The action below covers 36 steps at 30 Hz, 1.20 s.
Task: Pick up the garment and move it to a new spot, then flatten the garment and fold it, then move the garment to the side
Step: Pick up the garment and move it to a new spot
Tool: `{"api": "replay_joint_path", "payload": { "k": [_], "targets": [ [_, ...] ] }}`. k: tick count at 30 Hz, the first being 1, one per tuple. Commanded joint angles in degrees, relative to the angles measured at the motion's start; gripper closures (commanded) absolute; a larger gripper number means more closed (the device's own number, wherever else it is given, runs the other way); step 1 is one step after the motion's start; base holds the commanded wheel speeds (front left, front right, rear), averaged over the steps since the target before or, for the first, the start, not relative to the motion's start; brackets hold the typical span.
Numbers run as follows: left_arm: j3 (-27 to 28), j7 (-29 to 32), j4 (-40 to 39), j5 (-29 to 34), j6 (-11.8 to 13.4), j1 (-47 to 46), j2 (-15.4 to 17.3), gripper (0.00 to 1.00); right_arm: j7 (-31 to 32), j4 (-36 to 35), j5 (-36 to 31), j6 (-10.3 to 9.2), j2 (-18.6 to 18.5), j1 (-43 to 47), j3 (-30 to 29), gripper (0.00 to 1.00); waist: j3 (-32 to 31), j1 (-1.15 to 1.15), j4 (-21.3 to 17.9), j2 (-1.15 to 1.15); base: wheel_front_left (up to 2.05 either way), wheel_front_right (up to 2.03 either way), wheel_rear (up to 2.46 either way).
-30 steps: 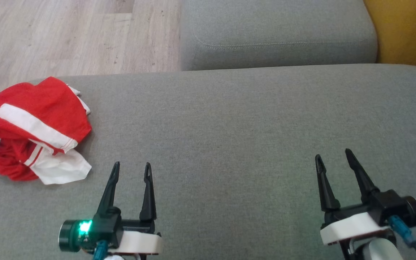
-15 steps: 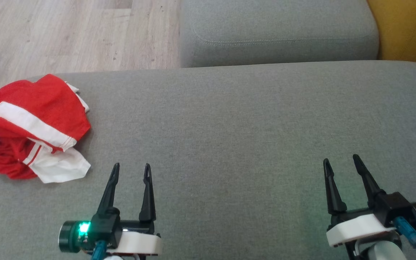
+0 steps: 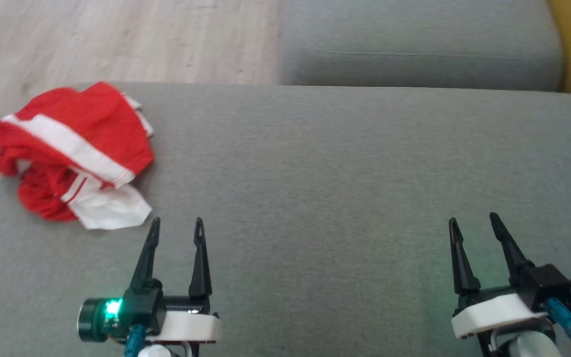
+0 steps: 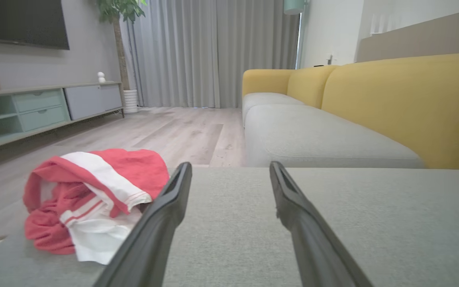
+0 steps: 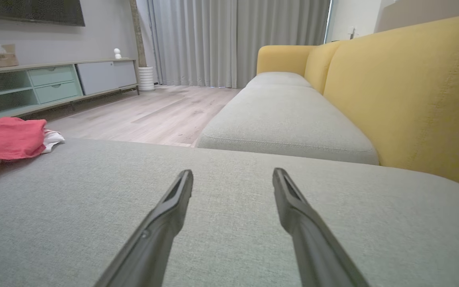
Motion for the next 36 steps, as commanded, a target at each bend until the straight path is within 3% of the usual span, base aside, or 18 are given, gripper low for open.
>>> {"api": "replay_joint_path", "payload": {
  "k": [1,10,17,23,30,36],
  "targets": [
    [1.85,-0.54,-1.87,0.7,0.87,-2.91,0.23,0.0,-0.62,-1.51,-0.08,0.24,-0.59,-1.27,1.35,0.0,0.53,0.0,2.5,0.0,0.0,0.0,0.0],
    [3.17,-0.54,-2.05,-2.06,2.01,-2.46,0.23,0.0,-0.62,-1.52,-1.04,0.24,-0.59,-0.83,0.43,0.0,1.98,0.0,14.75,0.0,0.0,0.0,0.0],
    [5.43,-0.54,-3.09,-2.97,3.74,-1.53,0.23,0.0,-0.62,-1.61,-2.36,0.24,-0.59,-1.67,0.62,0.0,3.54,0.0,20.88,0.0,0.0,0.0,0.0],
    [7.77,-0.54,-4.07,-3.71,4.11,-1.63,0.23,0.0,-0.62,-1.63,-3.51,0.24,-0.59,-1.63,0.34,0.0,5.1,0.0,22.4,0.0,0.0,0.0,0.0],
    [11.67,-0.54,-5.95,-2.65,3.84,-7.24,0.23,0.0,-0.62,-2.57,-5.85,0.24,-1.62,-2.67,0.25,0.0,9.6,0.0,21.21,0.0,0.0,0.0,0.0],
    [15.34,-0.54,-0.48,-2.5,0.19,-21.8,0.79,0.0,-0.62,-4.62,-6.58,0.24,-6.52,-5.21,0.61,0.0,17.63,0.0,19.68,0.0,0.0,0.0,0.0]
  ]
}}
